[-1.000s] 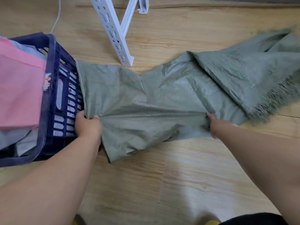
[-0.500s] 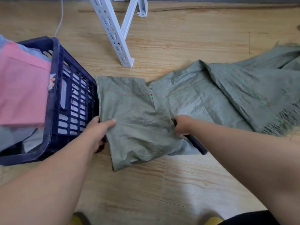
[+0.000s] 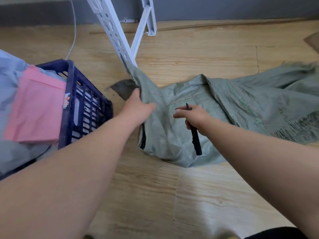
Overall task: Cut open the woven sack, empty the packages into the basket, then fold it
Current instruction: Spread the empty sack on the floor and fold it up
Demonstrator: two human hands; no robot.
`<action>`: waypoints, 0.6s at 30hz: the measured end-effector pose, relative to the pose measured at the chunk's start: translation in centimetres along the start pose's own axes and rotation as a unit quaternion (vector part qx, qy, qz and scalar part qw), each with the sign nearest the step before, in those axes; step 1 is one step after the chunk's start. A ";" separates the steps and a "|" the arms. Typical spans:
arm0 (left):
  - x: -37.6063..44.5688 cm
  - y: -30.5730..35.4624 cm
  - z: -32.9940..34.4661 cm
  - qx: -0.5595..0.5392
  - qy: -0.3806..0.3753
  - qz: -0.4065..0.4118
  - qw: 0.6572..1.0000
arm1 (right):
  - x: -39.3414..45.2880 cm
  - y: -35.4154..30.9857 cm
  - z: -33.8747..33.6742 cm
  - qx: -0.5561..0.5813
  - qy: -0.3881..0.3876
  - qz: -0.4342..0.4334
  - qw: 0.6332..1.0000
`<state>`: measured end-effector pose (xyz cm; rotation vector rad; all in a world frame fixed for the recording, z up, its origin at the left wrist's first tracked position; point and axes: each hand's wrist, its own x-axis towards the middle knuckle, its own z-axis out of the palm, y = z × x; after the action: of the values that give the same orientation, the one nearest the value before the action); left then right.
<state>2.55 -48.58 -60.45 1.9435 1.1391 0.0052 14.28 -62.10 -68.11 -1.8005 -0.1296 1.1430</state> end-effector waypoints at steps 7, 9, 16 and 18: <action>-0.8 5.8 8.0 -0.048 -0.334 0.059 0.940 | 0.2 0.5 -9.1 0.129 0.257 0.049 0.956; -0.5 4.7 8.9 -0.040 -0.345 0.054 0.936 | 0.5 2.0 -12.2 0.084 0.330 0.102 0.935; -2.1 -1.1 11.6 0.163 -0.427 0.061 0.887 | -0.3 -0.6 -10.5 -0.184 0.422 -0.090 0.883; -2.6 -1.7 12.4 0.173 -0.466 0.056 0.866 | 0.1 -1.0 -7.2 -0.287 0.296 -0.146 0.899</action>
<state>4.71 -58.31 -68.39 1.9170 0.3756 -1.0277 20.12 -66.26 -66.70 -2.4724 -0.3906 0.3111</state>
